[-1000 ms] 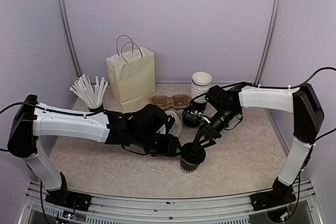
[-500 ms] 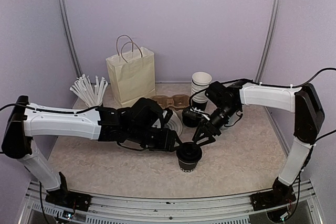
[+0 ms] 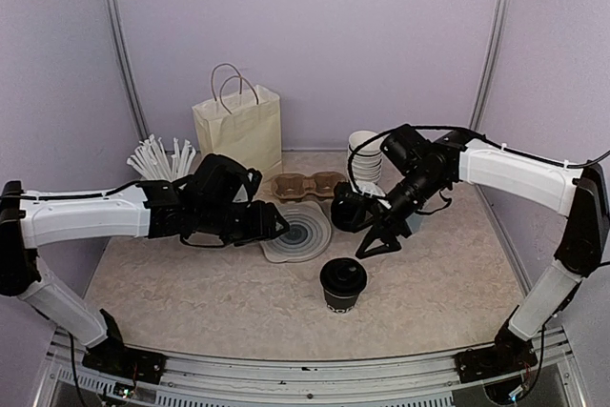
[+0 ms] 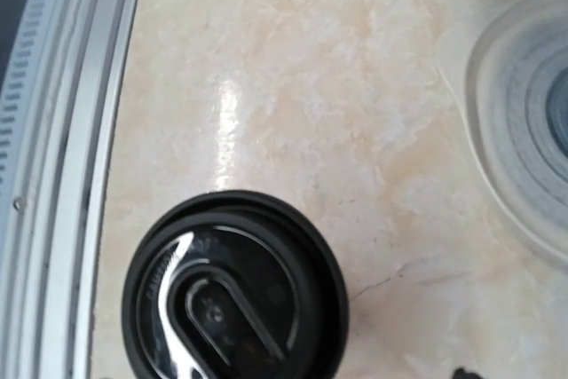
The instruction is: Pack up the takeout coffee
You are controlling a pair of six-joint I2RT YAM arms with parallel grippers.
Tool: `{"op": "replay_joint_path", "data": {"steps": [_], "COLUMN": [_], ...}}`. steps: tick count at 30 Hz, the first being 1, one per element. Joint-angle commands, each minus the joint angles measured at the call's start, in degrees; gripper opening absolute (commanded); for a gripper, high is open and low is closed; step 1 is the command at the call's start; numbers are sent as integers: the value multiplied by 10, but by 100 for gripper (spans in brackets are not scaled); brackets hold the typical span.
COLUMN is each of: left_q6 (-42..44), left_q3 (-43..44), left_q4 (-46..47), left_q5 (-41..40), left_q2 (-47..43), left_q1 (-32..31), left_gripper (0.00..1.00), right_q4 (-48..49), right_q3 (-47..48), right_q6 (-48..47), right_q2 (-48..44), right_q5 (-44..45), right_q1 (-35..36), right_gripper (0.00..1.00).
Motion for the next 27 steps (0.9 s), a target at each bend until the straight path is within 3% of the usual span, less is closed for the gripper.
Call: {"op": "replay_joint_path", "data": {"steps": [1, 7, 10, 14, 18, 27], "left_q6": [2, -21, -75, -101, -113, -129], "left_q3": [-8, -9, -37, -43, -45, -56], "left_q4": [32, 66, 133, 165, 196, 207], "left_q5": [16, 137, 203, 215, 215, 206], "left_q2": [-10, 27, 40, 63, 85, 98], "left_q1": [2, -18, -39, -66, -79, -73], "left_gripper": [59, 58, 55, 49, 46, 38], "right_q4": [15, 30, 29, 12, 9, 14], "right_q3": [-3, -15, -40, -83, -118, -62], "right_q6": [-20, 48, 83, 110, 113, 115], "right_q2": [-5, -10, -35, -33, -19, 3], "right_q5": [59, 101, 57, -30, -101, -64], "right_q1": [36, 33, 0, -45, -48, -23], "right_gripper": [80, 76, 72, 67, 68, 72]}}
